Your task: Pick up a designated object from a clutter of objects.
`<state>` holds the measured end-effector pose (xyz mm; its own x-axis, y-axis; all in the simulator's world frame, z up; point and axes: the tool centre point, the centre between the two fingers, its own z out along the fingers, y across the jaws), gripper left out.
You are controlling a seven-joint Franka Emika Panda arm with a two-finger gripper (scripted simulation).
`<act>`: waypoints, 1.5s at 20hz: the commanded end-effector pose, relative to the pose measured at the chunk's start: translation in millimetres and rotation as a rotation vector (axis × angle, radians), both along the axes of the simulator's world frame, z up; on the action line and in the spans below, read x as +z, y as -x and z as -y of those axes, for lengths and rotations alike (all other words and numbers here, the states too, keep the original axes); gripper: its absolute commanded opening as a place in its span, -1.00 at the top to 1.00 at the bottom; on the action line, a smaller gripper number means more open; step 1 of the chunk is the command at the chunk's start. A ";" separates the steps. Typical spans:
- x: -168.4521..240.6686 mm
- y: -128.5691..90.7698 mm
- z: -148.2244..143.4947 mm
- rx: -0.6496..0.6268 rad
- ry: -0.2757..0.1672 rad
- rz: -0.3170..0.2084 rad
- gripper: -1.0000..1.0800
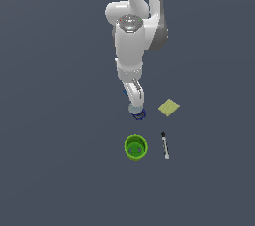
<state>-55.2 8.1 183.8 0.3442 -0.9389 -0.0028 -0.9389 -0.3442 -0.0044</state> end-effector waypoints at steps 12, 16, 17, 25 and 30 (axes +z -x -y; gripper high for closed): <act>125.9 -23.7 101.3 0.000 0.001 -0.002 1.00; 158.2 -31.3 127.4 0.000 0.002 -0.003 1.00; 165.1 -33.0 133.0 0.000 0.002 -0.003 1.00; 202.6 -43.7 163.4 0.000 0.004 -0.003 1.00; 212.9 -47.3 171.5 0.000 0.004 -0.003 1.00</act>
